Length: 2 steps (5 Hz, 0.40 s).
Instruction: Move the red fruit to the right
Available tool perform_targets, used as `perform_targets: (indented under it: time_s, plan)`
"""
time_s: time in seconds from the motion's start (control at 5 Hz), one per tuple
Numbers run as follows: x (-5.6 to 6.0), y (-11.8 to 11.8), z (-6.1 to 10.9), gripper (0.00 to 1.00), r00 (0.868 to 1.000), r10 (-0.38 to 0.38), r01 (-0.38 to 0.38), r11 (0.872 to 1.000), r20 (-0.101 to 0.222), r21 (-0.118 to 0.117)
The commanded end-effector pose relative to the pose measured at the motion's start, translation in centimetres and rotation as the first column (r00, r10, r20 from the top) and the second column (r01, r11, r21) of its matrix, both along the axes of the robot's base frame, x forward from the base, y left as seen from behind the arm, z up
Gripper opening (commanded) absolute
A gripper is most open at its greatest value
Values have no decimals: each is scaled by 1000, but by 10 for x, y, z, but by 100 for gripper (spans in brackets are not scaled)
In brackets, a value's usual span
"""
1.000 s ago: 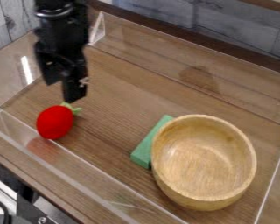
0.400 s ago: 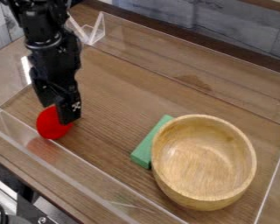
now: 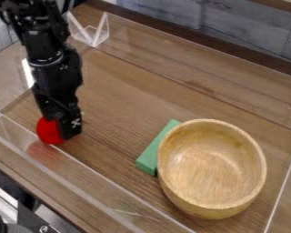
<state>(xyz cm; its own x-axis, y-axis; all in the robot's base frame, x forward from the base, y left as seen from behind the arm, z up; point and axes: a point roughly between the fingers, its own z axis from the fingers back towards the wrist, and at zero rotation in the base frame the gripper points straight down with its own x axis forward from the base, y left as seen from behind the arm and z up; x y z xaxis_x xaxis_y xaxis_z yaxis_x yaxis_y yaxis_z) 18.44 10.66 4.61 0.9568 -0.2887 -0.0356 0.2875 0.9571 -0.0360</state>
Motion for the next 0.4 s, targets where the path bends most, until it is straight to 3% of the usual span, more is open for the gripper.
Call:
perform_targets:
  time_s: [0.0, 0.2]
  plan:
    - [6, 14, -4, 100, 999, -47, 47, 999, 27, 9]
    - [7, 23, -1, 100, 999, -22, 22, 1000, 28, 5]
